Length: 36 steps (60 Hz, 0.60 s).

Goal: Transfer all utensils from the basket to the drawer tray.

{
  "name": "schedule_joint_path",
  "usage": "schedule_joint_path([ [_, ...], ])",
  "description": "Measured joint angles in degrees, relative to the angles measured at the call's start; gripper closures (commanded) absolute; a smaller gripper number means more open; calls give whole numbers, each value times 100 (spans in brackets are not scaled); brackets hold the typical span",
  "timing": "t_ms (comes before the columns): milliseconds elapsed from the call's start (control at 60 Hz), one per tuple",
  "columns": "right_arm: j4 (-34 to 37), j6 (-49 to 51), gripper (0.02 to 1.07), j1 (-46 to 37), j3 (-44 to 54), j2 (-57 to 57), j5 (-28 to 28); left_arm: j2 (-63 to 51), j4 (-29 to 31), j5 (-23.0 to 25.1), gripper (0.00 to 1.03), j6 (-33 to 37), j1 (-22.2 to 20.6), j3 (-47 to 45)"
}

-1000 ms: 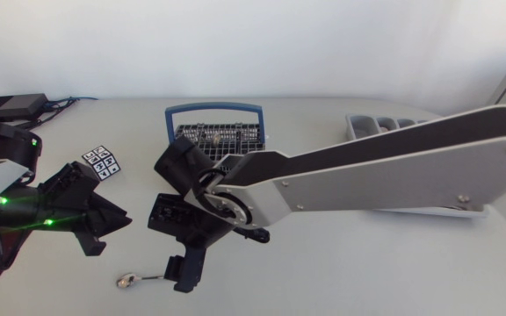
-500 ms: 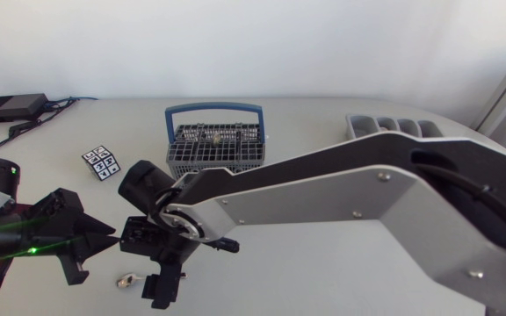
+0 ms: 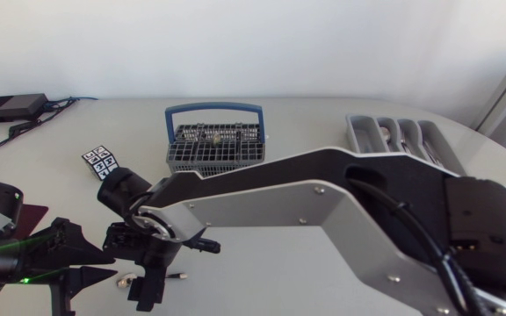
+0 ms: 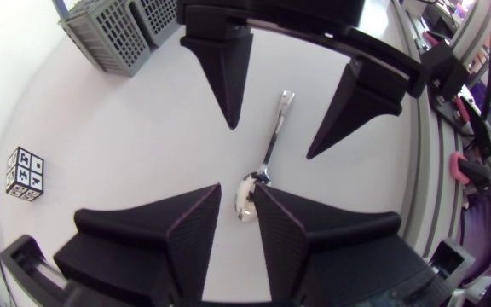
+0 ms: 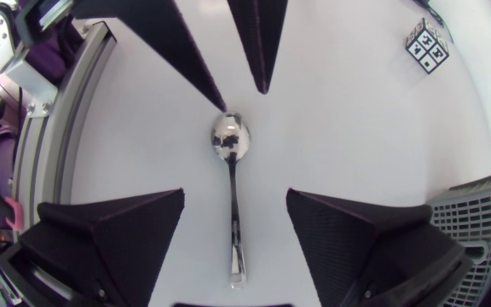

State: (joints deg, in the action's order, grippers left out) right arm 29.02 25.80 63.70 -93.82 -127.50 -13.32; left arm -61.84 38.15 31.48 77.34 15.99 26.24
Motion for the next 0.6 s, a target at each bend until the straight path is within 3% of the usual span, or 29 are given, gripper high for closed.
schedule_joint_path([
  [133,212,37,31,0,-280,-210,-37,0,258,0,72,376,181,0],
  [317,308,39,58,0,-426,-387,-46,94,564,2,73,721,271,-2],
  [483,431,39,66,0,-535,-463,-66,221,664,0,73,824,271,-2],
  [600,511,42,79,0,-723,-570,-116,247,702,2,73,824,271,-2],
])
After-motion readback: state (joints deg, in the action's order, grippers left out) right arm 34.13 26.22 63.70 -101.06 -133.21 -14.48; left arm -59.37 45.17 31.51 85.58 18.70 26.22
